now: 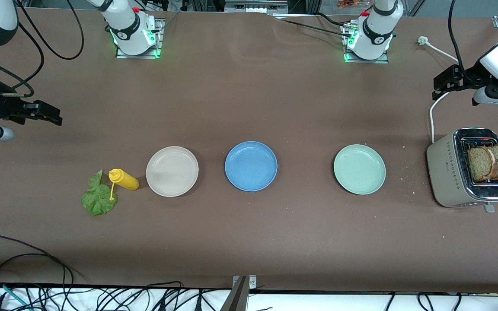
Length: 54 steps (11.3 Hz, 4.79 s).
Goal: Make sandwich in blue plate with both arms
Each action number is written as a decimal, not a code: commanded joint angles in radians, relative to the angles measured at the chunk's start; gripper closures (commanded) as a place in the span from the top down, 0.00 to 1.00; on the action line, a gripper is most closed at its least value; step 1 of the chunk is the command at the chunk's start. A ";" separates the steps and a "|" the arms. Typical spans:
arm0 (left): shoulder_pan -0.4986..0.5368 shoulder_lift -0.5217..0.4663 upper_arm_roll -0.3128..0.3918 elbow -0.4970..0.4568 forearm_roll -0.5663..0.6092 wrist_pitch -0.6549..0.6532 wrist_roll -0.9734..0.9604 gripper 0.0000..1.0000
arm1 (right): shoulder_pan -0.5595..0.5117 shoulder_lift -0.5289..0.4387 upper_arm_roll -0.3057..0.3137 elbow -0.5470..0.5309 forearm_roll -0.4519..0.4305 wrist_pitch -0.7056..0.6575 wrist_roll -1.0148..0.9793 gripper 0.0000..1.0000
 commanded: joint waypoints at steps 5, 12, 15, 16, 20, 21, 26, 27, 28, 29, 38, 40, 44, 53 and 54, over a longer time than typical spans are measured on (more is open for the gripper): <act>0.005 0.008 -0.003 0.027 -0.018 -0.026 -0.003 1.00 | -0.004 -0.005 0.003 0.010 0.006 -0.003 0.012 1.00; 0.005 0.014 0.001 0.019 -0.018 -0.026 0.011 1.00 | -0.006 -0.005 0.001 0.010 0.006 -0.001 0.006 1.00; 0.005 0.014 0.001 0.021 -0.018 -0.026 0.003 1.00 | -0.006 -0.005 0.001 0.010 0.004 0.000 0.001 1.00; 0.005 0.014 0.001 0.022 -0.018 -0.026 -0.004 1.00 | -0.007 -0.005 0.001 0.010 0.004 0.000 0.001 1.00; 0.005 0.014 0.000 0.021 -0.018 -0.026 0.005 1.00 | -0.007 -0.005 0.001 0.010 0.004 0.002 -0.001 1.00; 0.005 0.014 0.001 0.022 -0.018 -0.026 -0.001 1.00 | -0.007 -0.005 0.001 0.010 0.004 0.003 -0.002 1.00; 0.005 0.013 -0.002 0.024 -0.013 -0.042 0.000 1.00 | -0.007 -0.005 0.001 0.010 0.004 0.005 -0.002 1.00; 0.005 0.013 -0.002 0.024 -0.013 -0.044 -0.004 1.00 | -0.007 -0.005 0.001 0.010 0.004 0.005 -0.002 1.00; 0.005 0.013 0.000 0.025 -0.008 -0.044 -0.005 1.00 | -0.007 -0.005 0.001 0.010 0.004 0.005 -0.004 1.00; 0.005 0.013 0.000 0.026 -0.007 -0.044 -0.005 1.00 | -0.009 -0.005 0.001 0.010 0.004 0.005 -0.004 1.00; 0.007 0.011 0.000 0.027 -0.008 -0.101 0.011 1.00 | -0.009 -0.001 0.001 0.010 0.003 0.005 -0.004 1.00; -0.007 0.017 -0.003 0.027 -0.001 -0.101 0.009 1.00 | -0.007 -0.001 0.001 0.010 0.001 0.005 -0.004 1.00; -0.002 0.021 -0.002 0.026 -0.005 -0.102 -0.003 1.00 | -0.007 -0.001 0.001 0.010 0.003 0.005 -0.002 1.00; -0.008 0.022 -0.005 0.027 -0.002 -0.101 0.000 1.00 | -0.007 -0.001 0.001 0.010 0.004 0.005 -0.004 1.00; -0.005 0.022 -0.005 0.027 -0.001 -0.101 0.005 1.00 | -0.007 -0.001 0.001 0.010 0.003 0.005 -0.004 1.00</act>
